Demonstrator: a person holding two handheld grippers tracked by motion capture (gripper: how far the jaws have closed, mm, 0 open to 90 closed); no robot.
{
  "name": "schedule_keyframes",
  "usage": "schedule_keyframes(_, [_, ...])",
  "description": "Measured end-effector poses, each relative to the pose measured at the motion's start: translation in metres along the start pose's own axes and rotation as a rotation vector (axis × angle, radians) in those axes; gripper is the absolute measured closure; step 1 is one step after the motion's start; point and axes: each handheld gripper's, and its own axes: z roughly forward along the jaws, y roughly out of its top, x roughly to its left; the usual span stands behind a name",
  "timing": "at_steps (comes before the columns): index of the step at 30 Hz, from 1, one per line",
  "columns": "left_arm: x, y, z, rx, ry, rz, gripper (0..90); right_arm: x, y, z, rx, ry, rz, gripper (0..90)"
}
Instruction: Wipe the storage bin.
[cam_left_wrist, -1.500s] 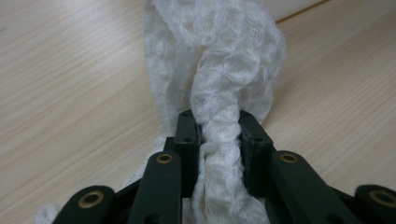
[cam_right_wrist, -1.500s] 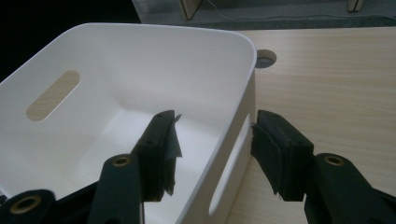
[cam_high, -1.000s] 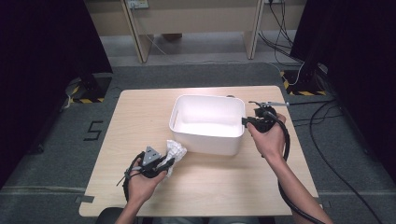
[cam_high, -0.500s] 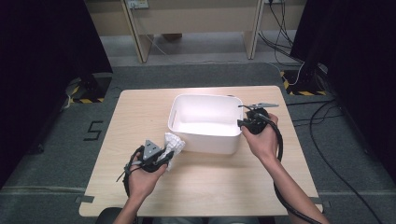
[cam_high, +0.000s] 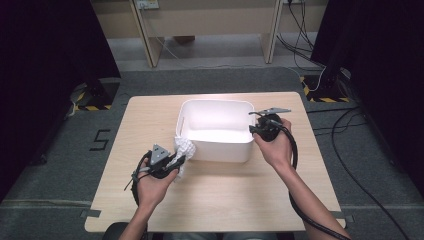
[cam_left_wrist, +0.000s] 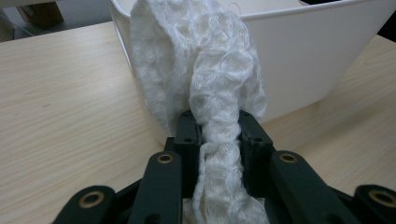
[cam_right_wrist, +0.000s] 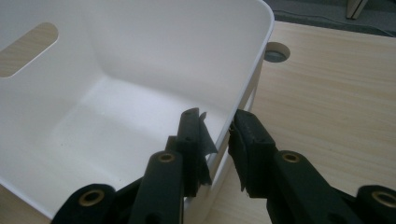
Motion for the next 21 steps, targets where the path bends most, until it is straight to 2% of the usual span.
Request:
schedule_keyframes(3, [0.001,0.001,0.001,-0.004,-0.004,-0.006,73.0,-0.001,-0.001,0.0,-0.007,0.009,0.012,73.4])
schedule_keyframes(7, [0.0,0.002,0.002,-0.011,-0.002,-0.01,73.0,-0.001,-0.002,0.001,-0.015,-0.006,-0.003,73.2])
schedule_keyframes(10, [0.0,0.003,0.003,-0.032,0.017,-0.015,73.1,-0.001,-0.002,0.001,-0.017,-0.007,-0.012,73.1])
schedule_keyframes(21, [0.004,0.008,0.013,-0.018,0.007,-0.02,73.0,-0.003,-0.002,0.002,-0.019,0.017,-0.031,72.1])
